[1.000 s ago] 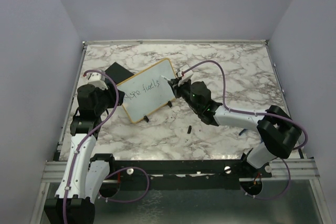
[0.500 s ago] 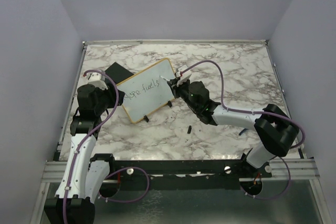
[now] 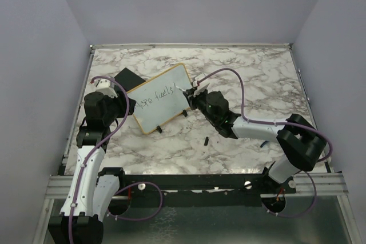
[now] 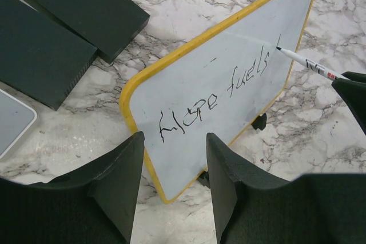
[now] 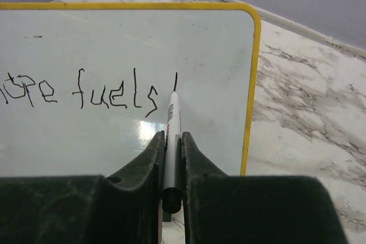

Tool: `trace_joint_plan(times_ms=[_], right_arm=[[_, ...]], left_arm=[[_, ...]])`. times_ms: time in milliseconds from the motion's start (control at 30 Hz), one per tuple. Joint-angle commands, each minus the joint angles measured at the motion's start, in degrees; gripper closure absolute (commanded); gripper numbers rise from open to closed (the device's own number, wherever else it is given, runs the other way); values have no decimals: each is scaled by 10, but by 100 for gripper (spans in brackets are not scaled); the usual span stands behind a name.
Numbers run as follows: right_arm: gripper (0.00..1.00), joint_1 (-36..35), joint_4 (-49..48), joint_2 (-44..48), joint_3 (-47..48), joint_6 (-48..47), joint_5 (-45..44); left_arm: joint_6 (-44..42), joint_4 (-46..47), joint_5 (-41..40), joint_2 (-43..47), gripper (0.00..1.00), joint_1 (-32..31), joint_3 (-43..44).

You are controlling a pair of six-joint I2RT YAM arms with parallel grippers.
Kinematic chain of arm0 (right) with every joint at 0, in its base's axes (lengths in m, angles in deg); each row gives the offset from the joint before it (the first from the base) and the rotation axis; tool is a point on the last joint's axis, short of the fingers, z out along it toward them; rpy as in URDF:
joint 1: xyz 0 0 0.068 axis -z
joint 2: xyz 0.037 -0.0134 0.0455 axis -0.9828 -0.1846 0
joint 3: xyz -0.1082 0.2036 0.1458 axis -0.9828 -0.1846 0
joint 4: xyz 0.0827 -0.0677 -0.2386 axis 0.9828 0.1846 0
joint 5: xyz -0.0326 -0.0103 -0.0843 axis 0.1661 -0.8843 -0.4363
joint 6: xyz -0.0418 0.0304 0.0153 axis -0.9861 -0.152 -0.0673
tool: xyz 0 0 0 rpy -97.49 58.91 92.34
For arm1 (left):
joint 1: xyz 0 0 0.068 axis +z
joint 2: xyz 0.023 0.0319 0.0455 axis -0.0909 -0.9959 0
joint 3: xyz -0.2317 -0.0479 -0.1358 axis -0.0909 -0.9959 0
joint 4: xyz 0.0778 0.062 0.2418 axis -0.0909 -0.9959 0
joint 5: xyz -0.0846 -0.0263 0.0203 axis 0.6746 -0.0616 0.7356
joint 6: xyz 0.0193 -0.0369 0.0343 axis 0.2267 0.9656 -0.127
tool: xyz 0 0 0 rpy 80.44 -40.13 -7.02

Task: Write a sentence on the whiteboard

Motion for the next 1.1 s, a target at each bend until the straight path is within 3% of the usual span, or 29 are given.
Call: trace_joint_plan(times_ms=[0, 1067], right_arm=[[100, 4, 8, 10, -18, 7, 9], [100, -10, 6, 15, -25, 26, -21]], left_arm=[[-1, 12, 4, 7, 50, -4, -7], [-1, 14, 10, 11, 50, -4, -8]])
